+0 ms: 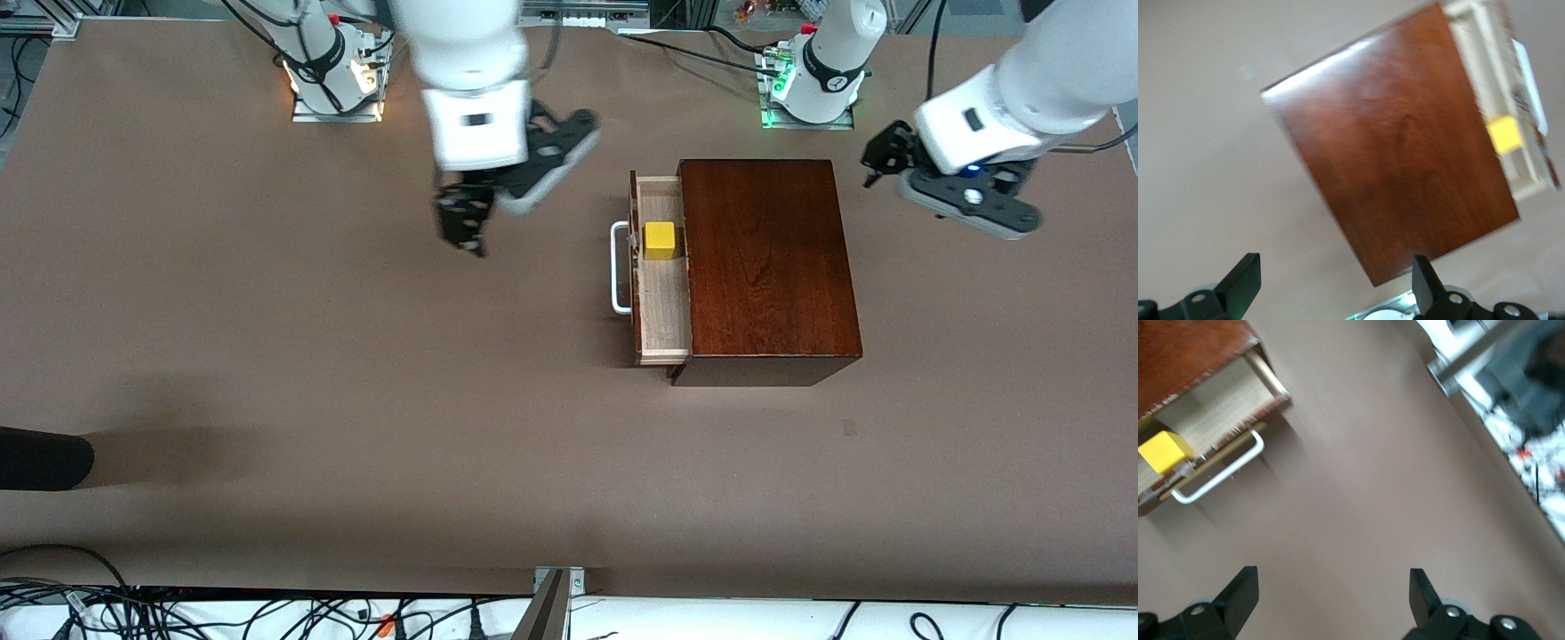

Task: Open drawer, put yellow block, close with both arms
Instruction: 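Open the right gripper and withdraw it from the drawer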

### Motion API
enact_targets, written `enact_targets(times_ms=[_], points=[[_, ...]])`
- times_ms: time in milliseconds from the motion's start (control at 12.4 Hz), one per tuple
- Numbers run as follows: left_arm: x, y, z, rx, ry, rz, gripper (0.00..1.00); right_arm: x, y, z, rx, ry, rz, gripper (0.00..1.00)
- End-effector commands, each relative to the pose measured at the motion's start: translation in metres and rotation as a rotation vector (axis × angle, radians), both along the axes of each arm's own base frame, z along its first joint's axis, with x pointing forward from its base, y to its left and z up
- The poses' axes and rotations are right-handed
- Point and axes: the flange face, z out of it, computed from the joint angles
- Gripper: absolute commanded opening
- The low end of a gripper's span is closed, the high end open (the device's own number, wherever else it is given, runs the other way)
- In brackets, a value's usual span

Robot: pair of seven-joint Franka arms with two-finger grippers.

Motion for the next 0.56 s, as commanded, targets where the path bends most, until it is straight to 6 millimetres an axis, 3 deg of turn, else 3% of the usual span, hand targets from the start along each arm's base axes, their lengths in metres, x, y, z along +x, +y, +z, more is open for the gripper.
enact_targets(times_ms=[0, 161, 403, 484], points=[[-0.007, -0.056, -0.015, -0.071, 0.068, -0.208, 1.00, 0.015, -0.090, 0.034, 0.058, 0.091, -0.156, 1.00], [-0.017, -0.111, -0.032, -0.133, 0.100, -0.358, 1.00, 0.024, -0.162, 0.052, 0.084, 0.121, -0.279, 1.00], [-0.036, -0.194, -0.055, -0.216, 0.086, -0.506, 1.00, 0.022, -0.241, 0.050, 0.094, 0.170, -0.422, 1.00], [-0.043, -0.221, -0.063, -0.231, 0.055, -0.576, 1.00, 0.019, -0.258, 0.042, 0.090, 0.190, -0.460, 1.00]])
